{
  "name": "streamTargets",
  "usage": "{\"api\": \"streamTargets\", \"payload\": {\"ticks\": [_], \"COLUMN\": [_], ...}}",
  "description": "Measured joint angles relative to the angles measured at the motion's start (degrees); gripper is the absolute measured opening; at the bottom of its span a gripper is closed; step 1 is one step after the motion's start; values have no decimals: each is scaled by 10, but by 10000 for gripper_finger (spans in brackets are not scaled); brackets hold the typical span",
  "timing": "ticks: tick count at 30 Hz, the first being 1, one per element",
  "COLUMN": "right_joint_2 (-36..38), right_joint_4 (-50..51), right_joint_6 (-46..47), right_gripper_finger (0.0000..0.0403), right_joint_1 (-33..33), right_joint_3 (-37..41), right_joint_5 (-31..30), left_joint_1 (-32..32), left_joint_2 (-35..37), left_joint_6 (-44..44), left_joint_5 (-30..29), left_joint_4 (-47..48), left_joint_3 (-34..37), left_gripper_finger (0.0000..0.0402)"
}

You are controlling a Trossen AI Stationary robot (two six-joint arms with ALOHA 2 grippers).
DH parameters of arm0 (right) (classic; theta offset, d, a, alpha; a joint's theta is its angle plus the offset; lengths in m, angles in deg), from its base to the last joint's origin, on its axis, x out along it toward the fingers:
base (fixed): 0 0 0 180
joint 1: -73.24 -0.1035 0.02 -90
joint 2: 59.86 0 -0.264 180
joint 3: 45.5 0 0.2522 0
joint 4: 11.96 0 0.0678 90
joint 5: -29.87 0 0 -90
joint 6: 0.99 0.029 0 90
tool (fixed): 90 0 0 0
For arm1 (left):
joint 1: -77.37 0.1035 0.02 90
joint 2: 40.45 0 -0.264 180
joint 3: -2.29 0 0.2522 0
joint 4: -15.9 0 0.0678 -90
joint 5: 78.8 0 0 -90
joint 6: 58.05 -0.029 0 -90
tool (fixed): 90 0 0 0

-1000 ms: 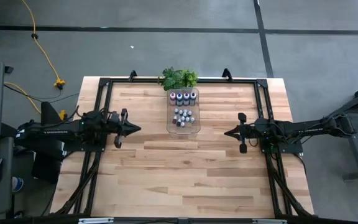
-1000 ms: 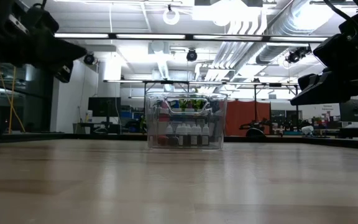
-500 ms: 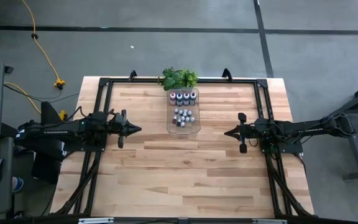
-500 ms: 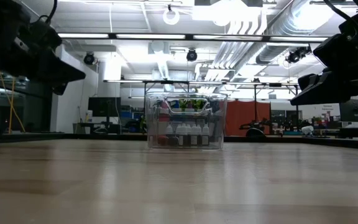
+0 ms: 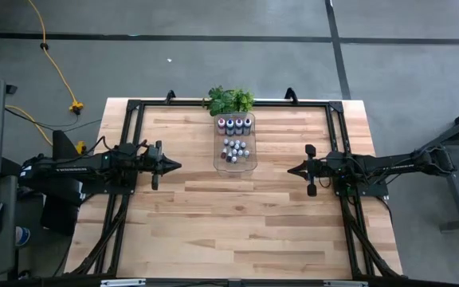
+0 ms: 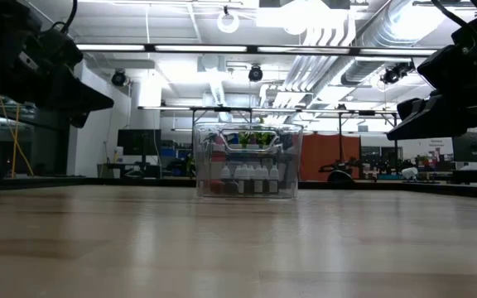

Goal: Pick & Place food coloring
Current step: Return to Home Position

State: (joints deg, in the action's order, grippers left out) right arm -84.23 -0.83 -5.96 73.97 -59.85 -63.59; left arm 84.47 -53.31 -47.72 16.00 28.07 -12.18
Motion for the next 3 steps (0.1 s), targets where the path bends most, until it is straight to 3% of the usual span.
{"api": "streamTargets", "payload": {"ticks": [3], "right_joint_2": [0], "right_joint_4": [0], "right_joint_6": [0], "right_gripper_finger": [0], "right_joint_1": [0], "right_joint_3": [0], "right_joint_5": [0], "left_joint_1": [0], "left_joint_2": [0], "left_joint_6": [0], "left_joint_5": [0], "left_joint_4": [0], "left_joint_3": [0], "left_gripper_finger": [0]}}
